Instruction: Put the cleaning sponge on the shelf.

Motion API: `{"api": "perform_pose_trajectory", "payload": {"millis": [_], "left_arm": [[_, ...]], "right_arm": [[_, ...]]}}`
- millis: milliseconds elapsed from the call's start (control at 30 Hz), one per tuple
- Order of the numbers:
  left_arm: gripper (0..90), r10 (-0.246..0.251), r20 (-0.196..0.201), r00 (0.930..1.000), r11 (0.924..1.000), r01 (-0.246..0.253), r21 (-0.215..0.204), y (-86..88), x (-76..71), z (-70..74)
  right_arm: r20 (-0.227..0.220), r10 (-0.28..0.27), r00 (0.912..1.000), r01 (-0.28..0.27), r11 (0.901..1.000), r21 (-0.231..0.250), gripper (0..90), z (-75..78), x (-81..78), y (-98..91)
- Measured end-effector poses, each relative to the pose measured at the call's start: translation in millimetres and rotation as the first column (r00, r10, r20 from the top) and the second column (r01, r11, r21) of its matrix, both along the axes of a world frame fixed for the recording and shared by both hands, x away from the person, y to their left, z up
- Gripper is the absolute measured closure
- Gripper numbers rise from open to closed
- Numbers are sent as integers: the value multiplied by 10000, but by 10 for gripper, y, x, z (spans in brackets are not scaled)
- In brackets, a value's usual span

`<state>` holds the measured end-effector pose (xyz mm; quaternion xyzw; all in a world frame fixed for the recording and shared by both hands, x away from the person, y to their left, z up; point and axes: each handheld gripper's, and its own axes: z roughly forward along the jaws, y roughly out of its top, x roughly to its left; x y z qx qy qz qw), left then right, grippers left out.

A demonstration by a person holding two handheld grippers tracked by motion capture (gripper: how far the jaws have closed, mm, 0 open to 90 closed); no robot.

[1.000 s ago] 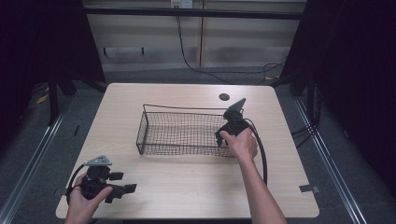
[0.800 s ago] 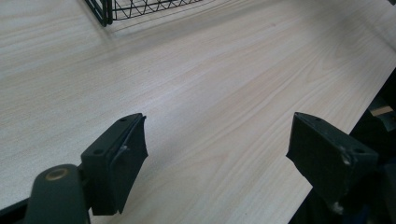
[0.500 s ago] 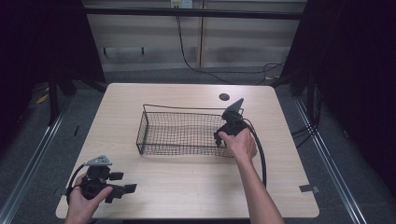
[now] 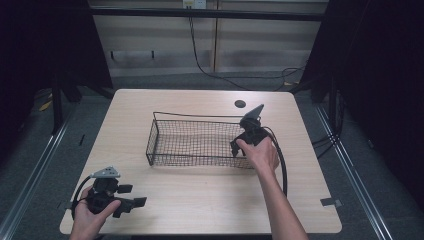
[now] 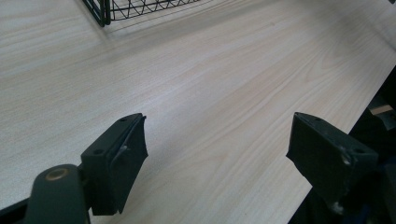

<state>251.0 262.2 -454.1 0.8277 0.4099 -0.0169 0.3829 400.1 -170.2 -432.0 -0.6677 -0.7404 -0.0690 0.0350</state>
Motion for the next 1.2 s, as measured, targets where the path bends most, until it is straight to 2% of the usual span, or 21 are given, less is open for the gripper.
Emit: {"api": "perform_pose_trajectory", "payload": {"millis": [467,767,900,1033,1133,1200], "left_arm": [[191,6,28,10000,10000,-6,-24,-1,-3,1],[192,-17,17,10000,10000,17,1,-3,-3,0],[192,-4,31,10000,10000,4,-4,0,-3,1],[192,-10,19,10000,10000,10,-4,-2,-3,0],[192,-11,49,10000,10000,11,11,1,-4,1],[193,-10,61,10000,10000,10,18,1,-4,1]], "right_arm": [[317,64,9995,-86,9976,689,179,89,-33,-98],[552,83,9984,-134,9957,922,179,130,-53,-128],[437,118,9990,-161,9948,1003,177,137,-58,-137],[612,392,9974,-446,9951,887,171,185,-64,-132],[710,509,9962,-579,9932,1009,163,229,-66,-138],[968,573,9937,-687,9905,1190,153,250,-78,-157]]}}
